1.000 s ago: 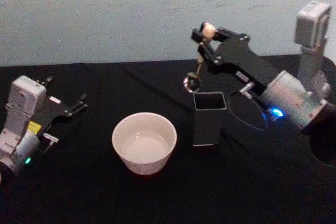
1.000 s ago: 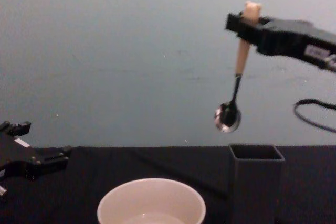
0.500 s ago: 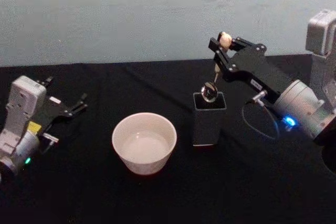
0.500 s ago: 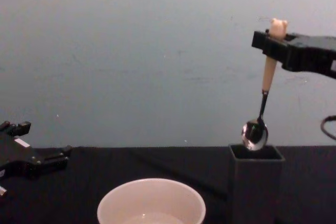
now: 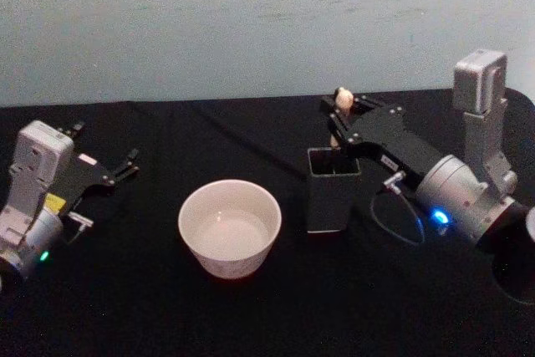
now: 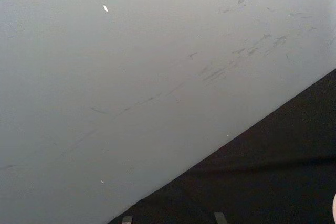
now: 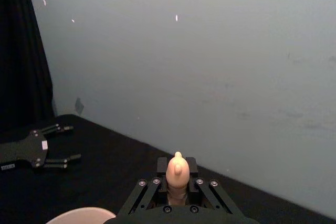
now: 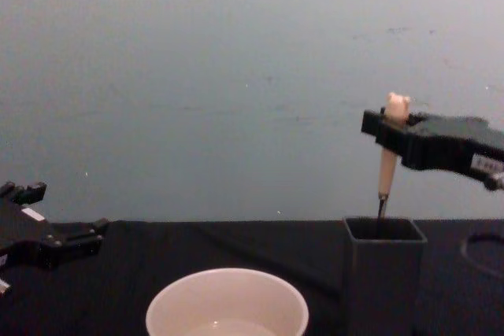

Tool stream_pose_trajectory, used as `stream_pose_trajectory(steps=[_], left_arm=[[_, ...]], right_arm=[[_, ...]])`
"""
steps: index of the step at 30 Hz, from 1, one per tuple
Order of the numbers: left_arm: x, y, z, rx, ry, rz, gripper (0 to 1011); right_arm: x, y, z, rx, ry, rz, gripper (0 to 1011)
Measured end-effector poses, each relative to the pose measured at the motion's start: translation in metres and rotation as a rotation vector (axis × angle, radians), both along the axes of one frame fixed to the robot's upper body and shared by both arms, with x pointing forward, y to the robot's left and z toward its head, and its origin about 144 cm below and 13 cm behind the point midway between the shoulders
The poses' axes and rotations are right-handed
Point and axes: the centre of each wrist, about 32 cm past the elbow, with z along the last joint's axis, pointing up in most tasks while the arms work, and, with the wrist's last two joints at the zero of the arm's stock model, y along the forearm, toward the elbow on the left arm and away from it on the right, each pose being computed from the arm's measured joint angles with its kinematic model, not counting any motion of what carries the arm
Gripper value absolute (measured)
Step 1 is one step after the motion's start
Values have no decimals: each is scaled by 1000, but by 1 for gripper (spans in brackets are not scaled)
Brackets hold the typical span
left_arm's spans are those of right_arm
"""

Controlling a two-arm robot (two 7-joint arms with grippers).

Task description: Pick up the stirring spoon with one hand, stir inside the cup, then place it back in its original position.

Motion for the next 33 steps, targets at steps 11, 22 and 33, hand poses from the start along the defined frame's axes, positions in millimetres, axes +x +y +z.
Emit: stream_pose_trajectory(steps=[11, 22, 33], left_arm=[[0, 0, 0, 0, 0, 0, 1001], [0, 0, 0, 0, 0, 0, 1001], [0, 0, 0, 0, 0, 0, 1001]], right_arm=[[0, 10, -24, 25, 67, -31, 211], [1, 8, -39, 47, 99, -82, 211], [1, 8, -47, 60, 137, -95, 211]])
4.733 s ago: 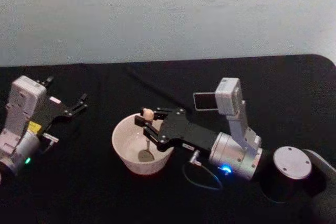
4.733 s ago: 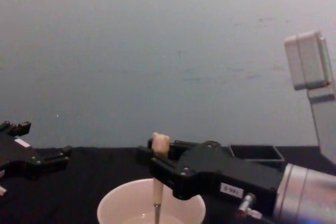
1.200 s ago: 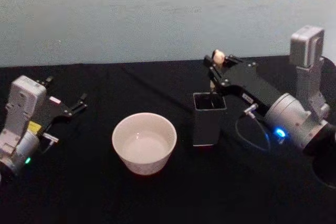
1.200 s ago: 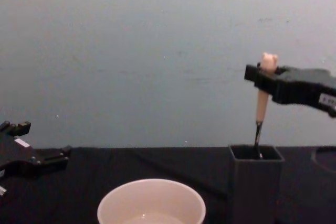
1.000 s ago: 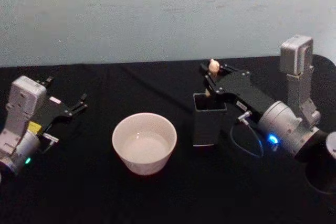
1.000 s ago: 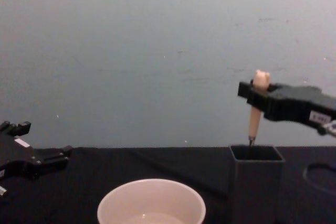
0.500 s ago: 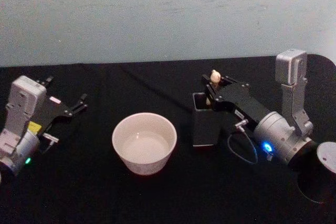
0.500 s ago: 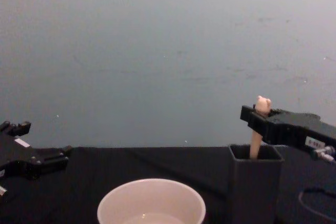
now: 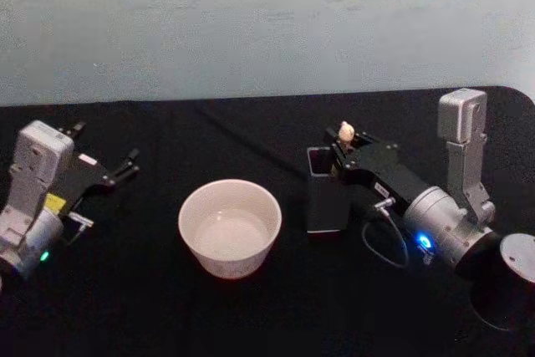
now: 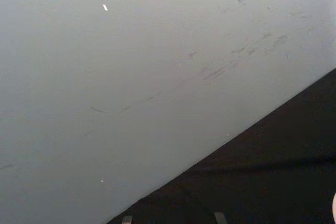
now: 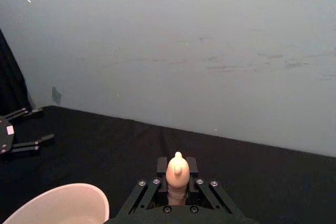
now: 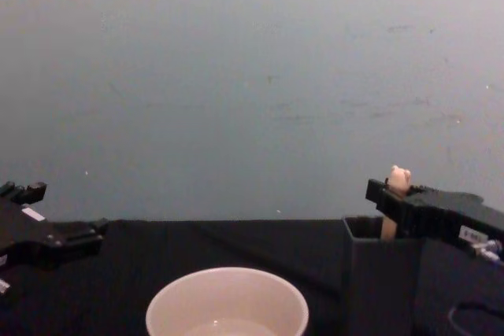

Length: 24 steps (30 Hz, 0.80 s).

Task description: Pick up the stirring spoon with one hand, stir inside the cup, then place it back in its original position.

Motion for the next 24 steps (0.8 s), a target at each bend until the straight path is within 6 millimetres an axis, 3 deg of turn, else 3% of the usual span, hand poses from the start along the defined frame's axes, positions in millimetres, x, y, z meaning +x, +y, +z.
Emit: stream_pose_trajectory(steps=[20, 24], left_arm=[[0, 0, 0, 0, 0, 0, 1001], [0, 0, 0, 0, 0, 0, 1001]], right_arm=[[0, 0, -2, -8, 13, 1, 212], [1, 0, -2, -7, 13, 1, 329]])
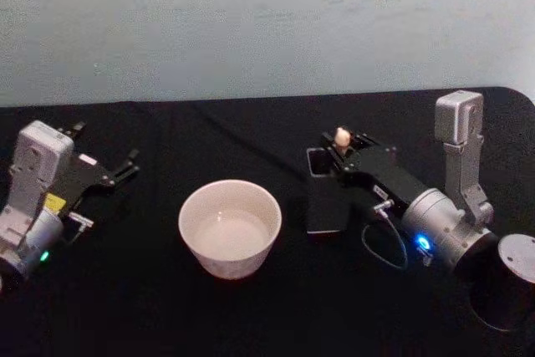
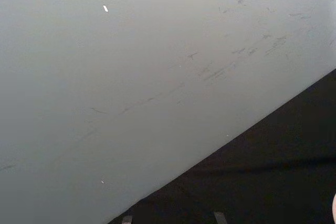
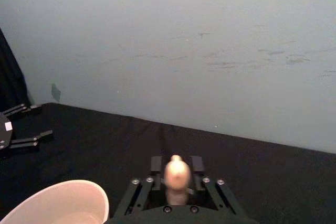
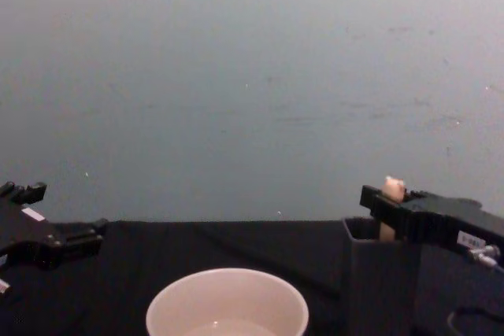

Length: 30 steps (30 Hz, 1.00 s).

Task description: Pick up the stirring spoon with one hand, stir inside the cup, then place it back in its original position.

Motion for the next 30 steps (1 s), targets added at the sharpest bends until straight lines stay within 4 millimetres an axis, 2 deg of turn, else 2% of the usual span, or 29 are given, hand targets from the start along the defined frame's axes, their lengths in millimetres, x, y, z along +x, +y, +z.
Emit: stream_pose_trajectory(steps=[3, 6, 11, 12, 17, 20, 21, 24, 30], left_arm=[[0, 0, 0, 0, 0, 0, 1001], [0, 0, 0, 0, 0, 0, 1001], [0, 0, 0, 0, 0, 0, 1001], [0, 0, 0, 0, 0, 0, 1001], [0, 0, 0, 0, 0, 0, 1001], [0, 0, 0, 0, 0, 0, 1001], [0, 0, 0, 0, 0, 0, 1001], [0, 0, 0, 0, 0, 0, 1001], [0, 0, 0, 0, 0, 0, 1001]], right_arm=[[0, 0, 0, 0, 0, 0, 386], [0, 0, 0, 1, -1, 1, 527], [0, 0, 0, 1, -1, 1, 648], [0, 0, 0, 1, -1, 1, 707], [0, 0, 0, 2, -2, 1, 868], [0, 0, 0, 2, -2, 1, 917], [0, 0, 0, 2, -2, 1, 969], [0, 0, 0, 2, -2, 1, 1002], [2, -4, 9, 16, -63, 5, 1000]])
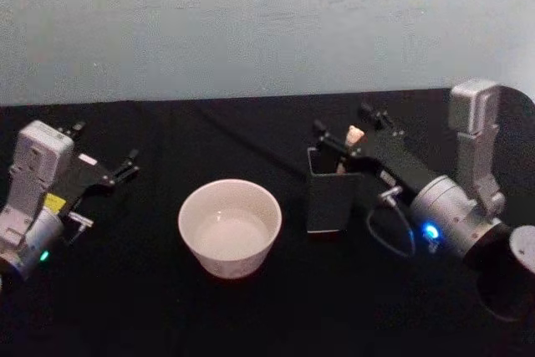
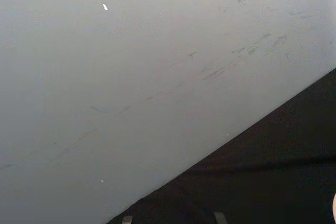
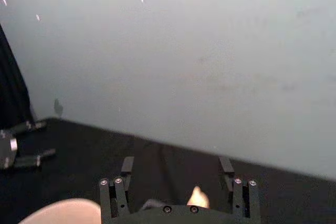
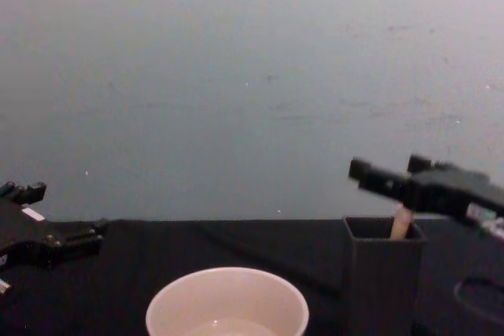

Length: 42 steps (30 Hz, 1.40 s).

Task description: Pick up the stirring spoon with one hand, stir inside the cup, then place it back in its original position.

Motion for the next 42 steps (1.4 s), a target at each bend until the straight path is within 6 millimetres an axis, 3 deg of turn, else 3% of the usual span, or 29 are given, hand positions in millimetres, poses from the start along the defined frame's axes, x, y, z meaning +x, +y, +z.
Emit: stream_pose_trajectory(steps=[8, 12, 20, 29, 42], left_arm=[[0, 0, 0, 0, 0, 0, 1001], [0, 0, 0, 0, 0, 0, 1001], [0, 0, 0, 0, 0, 0, 1001], [0, 0, 0, 0, 0, 0, 1001], [0, 0, 0, 0, 0, 0, 1001]], right_arm=[[4, -25, 28, 21, -133, -53, 1000], [6, -40, 30, -21, -152, -119, 1000], [7, -58, 8, -133, -80, -218, 1000], [1, -57, -24, -208, 50, -202, 1000], [-2, -53, -44, -229, 115, -168, 1000]])
